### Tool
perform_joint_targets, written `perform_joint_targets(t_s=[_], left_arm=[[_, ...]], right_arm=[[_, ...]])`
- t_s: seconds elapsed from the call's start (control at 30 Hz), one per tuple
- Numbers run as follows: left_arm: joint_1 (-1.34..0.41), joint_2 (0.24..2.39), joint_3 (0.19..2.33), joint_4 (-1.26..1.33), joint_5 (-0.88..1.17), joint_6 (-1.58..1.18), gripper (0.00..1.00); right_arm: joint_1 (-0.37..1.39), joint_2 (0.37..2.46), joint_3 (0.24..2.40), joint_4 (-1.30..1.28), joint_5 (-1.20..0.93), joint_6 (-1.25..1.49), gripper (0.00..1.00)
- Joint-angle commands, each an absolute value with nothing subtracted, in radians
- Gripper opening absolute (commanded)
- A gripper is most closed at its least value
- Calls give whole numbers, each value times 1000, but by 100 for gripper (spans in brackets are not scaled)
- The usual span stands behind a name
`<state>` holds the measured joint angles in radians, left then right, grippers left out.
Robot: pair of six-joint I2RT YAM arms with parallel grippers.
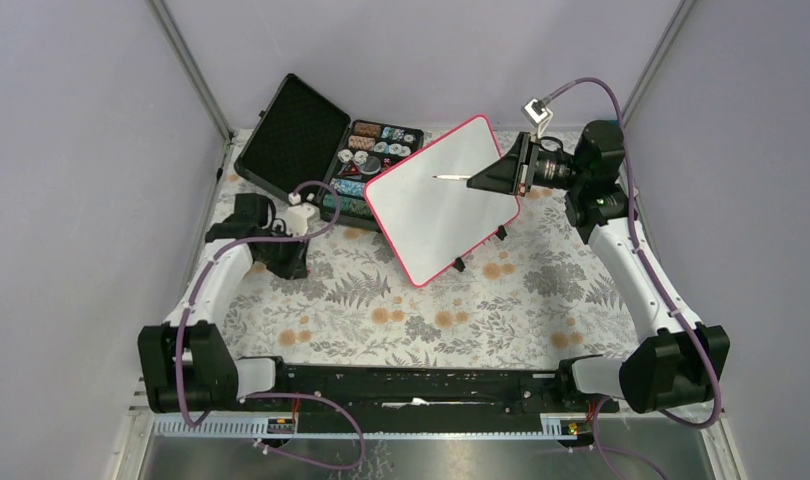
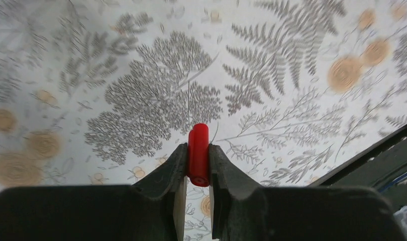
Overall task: Write a sentence on the whiteboard
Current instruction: Place the pen cap at the center of the board.
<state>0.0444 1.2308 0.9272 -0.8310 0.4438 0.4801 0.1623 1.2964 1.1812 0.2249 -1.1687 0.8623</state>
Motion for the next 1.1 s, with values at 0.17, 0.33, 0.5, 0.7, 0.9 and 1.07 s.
perform_joint_targets(t_s=[0.17,0.33,0.5,0.7,0.9,1.07], left_arm=[[5,1400,883,-692,257,546,9],[-55,1468,891,-677,129,519,14],[-94,1533,919,-679,48,488,14],[-104,1589,948,-699,38,473,28],[-105,1583,968,-721,70,469,46],[-105,1569,1008,-753,95,466,52]], right_arm=[[158,1248,1181,165,-1196,768,0],[158,1250,1176,158,-1195,758,0],[158,1254,1180,158,-1199,754,0],[158,1258,1187,152,-1205,750,0],[158,1260,1185,152,-1206,747,0],[158,1266,1184,152,-1206,743,0]])
